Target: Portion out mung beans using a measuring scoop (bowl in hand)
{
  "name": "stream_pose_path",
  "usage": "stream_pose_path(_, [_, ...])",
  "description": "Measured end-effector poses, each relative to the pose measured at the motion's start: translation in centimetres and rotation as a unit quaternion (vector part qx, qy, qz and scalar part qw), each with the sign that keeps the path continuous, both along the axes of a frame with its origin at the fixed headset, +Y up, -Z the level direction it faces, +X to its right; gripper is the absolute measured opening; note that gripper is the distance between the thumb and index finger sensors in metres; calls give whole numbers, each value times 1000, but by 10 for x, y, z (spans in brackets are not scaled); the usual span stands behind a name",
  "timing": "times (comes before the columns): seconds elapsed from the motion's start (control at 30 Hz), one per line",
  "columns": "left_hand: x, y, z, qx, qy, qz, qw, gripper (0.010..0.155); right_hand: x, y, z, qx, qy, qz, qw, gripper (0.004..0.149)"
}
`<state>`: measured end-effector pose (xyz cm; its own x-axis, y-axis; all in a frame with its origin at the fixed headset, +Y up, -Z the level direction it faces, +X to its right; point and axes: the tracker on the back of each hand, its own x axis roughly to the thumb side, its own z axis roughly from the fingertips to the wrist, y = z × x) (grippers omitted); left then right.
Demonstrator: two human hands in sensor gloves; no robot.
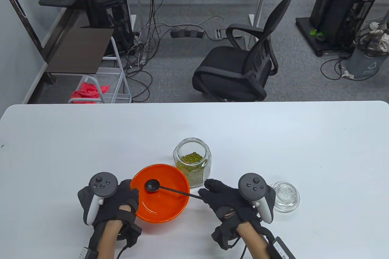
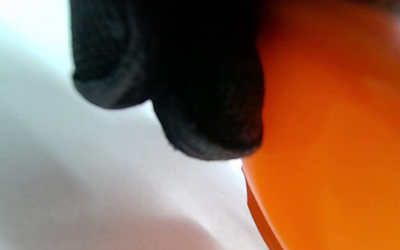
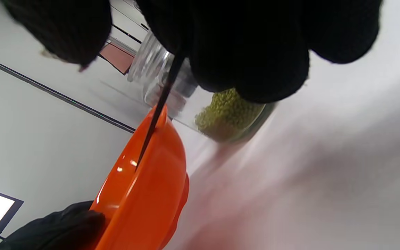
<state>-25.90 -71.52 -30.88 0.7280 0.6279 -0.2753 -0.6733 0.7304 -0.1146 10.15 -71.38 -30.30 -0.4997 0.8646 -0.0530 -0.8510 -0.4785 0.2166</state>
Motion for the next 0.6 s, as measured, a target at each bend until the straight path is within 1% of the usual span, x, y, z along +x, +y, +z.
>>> stream_pose_path(0.07, [0,1,0,1,-2,0,1000,55,-5,-1,1,5,-9,-4,1000,63])
stream_pose_path(0.23, [0,1,0,2,-5,4,1000,55,-12,-3,2,4,-2,-1,1000,57])
stream_pose_path(0.4, [-1,2,1,6,-5,10,1000,55,-14,-3,3,6,4,-36,999,49])
stream_pose_path(0.6, [-5,4,2,10,-4,20,1000,55,-10,4,8,24,8,-47,999,43])
